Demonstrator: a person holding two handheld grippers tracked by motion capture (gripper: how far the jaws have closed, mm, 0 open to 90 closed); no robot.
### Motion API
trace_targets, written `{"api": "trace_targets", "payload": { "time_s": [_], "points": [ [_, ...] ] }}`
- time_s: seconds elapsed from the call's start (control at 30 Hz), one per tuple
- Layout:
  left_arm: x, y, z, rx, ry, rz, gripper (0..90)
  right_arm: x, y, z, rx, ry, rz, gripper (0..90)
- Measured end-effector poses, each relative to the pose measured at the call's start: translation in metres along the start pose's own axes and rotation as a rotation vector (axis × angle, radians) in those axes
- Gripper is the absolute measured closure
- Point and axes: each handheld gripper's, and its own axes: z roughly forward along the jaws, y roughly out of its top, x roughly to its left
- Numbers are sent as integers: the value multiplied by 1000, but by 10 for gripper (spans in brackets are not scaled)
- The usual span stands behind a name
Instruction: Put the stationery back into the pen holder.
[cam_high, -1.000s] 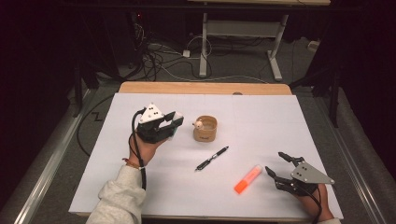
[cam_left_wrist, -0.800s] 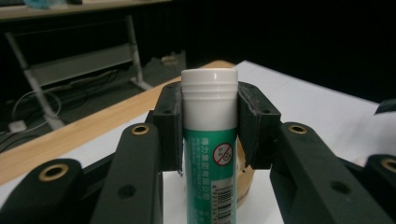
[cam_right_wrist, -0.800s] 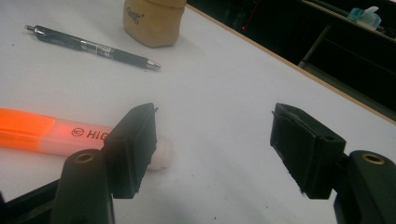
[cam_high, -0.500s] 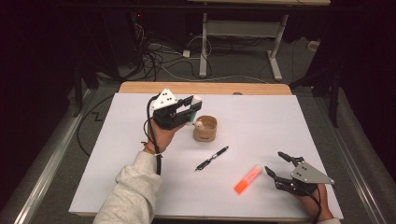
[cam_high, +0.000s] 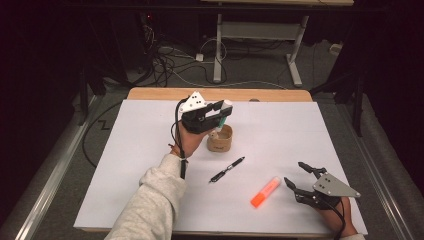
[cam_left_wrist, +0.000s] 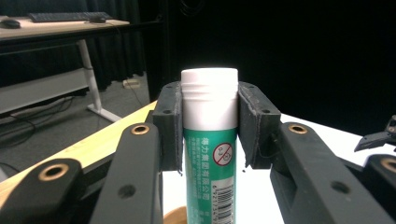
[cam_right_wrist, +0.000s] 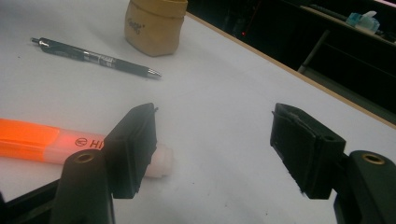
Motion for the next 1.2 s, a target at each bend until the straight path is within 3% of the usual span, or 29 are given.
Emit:
{"api": "trace_targets", "payload": {
  "time_s": [0.2, 0.37, 0.47, 0.77, 0.9, 1.1, 1.2],
  "points": [
    [1, -7, 18, 45, -13, 3, 625, 0, 0, -1, -5, 3, -2, 324],
    [3, -14, 24, 61, -19, -14, 624, 1, 0, -1, -9, 10, -3, 326],
    [3, -18, 28, 90, -16, -2, 624, 1, 0, -1, -6, 14, -11, 327],
    [4, -32, 27, 135, 4, 4, 621, 1, 0, -1, -4, 13, -13, 328],
    [3, -36, 27, 161, 15, 26, 620, 2, 0, 0, 0, 17, -14, 328],
    [5, -39, 25, 171, 21, 14, 613, 2, 0, 1, 9, 21, -21, 328],
    [4, -37, 24, 164, 26, 20, 567, 3, 0, 1, 8, 23, -20, 328]
  ]
}}
